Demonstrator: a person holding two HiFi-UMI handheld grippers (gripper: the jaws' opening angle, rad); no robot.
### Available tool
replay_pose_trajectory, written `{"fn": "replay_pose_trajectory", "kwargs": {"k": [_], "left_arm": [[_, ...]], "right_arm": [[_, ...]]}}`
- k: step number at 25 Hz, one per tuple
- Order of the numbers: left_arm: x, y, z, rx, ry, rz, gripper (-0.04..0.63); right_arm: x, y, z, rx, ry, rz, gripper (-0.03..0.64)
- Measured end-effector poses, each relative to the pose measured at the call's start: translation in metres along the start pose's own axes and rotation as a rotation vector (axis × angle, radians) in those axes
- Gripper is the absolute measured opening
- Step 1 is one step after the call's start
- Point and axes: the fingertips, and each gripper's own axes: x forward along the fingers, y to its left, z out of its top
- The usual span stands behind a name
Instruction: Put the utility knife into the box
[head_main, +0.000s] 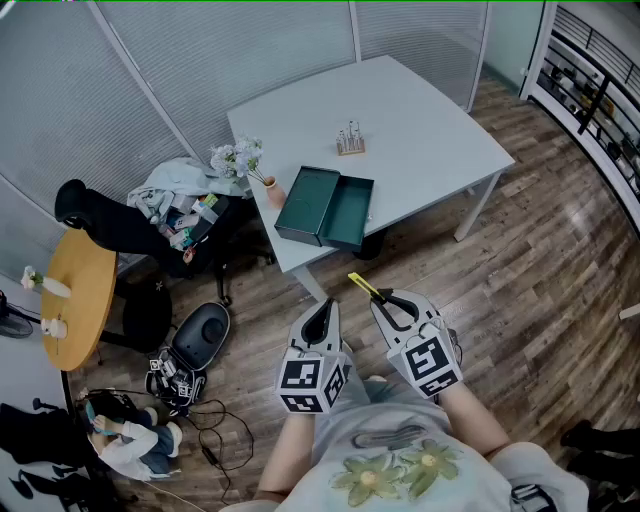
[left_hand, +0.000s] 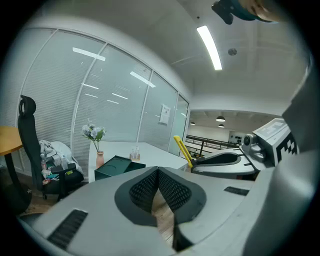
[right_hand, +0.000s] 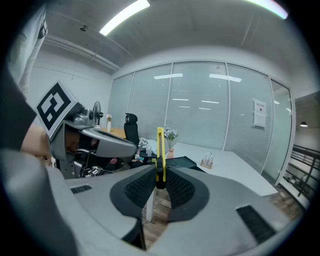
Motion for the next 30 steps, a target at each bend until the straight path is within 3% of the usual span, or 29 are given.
{"fn": "replay_pose_trajectory", "kwargs": {"k": [11,30], "left_arm": [[0.021,0.005,0.006,0.011,0.014,-0.024,-0.003],[0.121,0.082,0.048,-0.013,0.013,-0.038,-0.003]], "right_arm": [[0.014,-0.024,0.003,0.018,-0.003,-0.023,0.059],[0.123,-0.089,0.033,0.012,0.032,-0.035,0.058]]}}
